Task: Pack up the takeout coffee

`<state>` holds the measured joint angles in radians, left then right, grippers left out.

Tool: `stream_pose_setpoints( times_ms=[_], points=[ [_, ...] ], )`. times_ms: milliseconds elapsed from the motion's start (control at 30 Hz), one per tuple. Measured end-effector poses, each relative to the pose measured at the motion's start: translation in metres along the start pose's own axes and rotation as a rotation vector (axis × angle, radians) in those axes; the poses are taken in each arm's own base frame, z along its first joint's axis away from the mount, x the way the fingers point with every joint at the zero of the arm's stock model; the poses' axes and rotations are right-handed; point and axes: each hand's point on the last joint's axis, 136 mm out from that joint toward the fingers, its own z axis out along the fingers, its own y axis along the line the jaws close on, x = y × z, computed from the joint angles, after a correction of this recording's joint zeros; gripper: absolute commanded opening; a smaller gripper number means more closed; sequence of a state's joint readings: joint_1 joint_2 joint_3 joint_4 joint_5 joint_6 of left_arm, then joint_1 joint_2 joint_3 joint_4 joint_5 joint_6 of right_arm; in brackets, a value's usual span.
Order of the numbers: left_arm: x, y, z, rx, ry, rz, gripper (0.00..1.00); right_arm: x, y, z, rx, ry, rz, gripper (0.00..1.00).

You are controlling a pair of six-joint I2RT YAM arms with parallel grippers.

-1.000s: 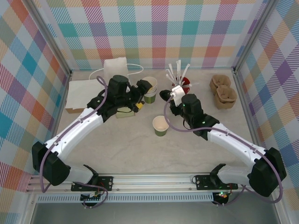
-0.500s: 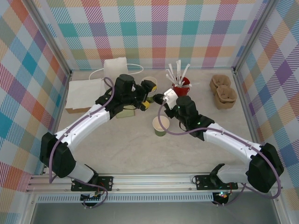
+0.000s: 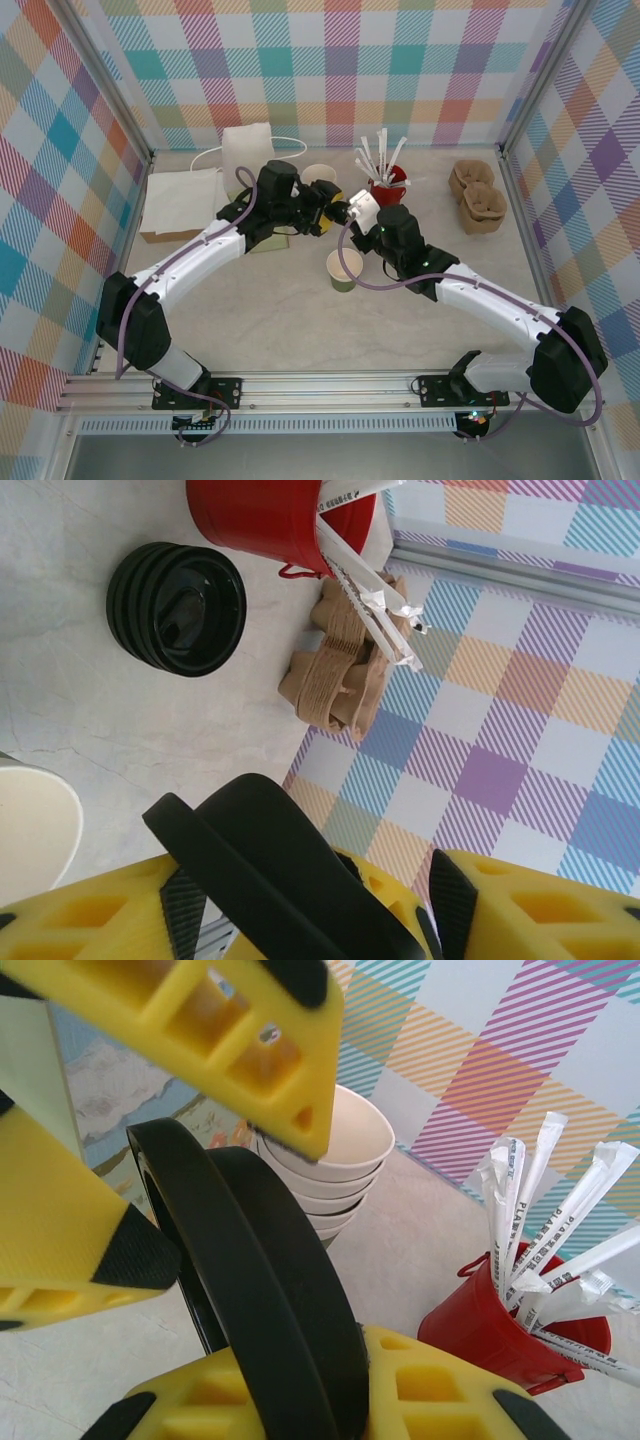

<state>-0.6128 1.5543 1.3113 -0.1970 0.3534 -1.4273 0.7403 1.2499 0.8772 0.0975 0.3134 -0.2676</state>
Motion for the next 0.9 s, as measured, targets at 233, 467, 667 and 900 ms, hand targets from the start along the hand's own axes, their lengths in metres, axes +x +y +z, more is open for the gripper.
stream_pose_setpoints(
  times_ms=[233, 467, 667, 900],
  points=[
    [0.001, -0.005, 0.002, 0.019, 0.005, 0.024, 0.4, 0.001, 0.006, 0.0, -0.032, 0.007, 0.005, 0.31],
    [0.001, -0.014, 0.0, 0.04, 0.004, 0.111, 0.25, 0.008, 0.013, -0.005, -0.079, 0.034, 0.015, 0.4],
    [0.002, -0.015, 0.0, 0.042, 0.005, 0.178, 0.23, 0.016, 0.019, -0.007, -0.111, 0.071, 0.027, 0.39],
    [-0.007, 0.005, -0.001, -0.044, -0.033, 0.244, 0.31, 0.032, 0.013, 0.001, -0.123, 0.163, 0.113, 0.48]
  ],
)
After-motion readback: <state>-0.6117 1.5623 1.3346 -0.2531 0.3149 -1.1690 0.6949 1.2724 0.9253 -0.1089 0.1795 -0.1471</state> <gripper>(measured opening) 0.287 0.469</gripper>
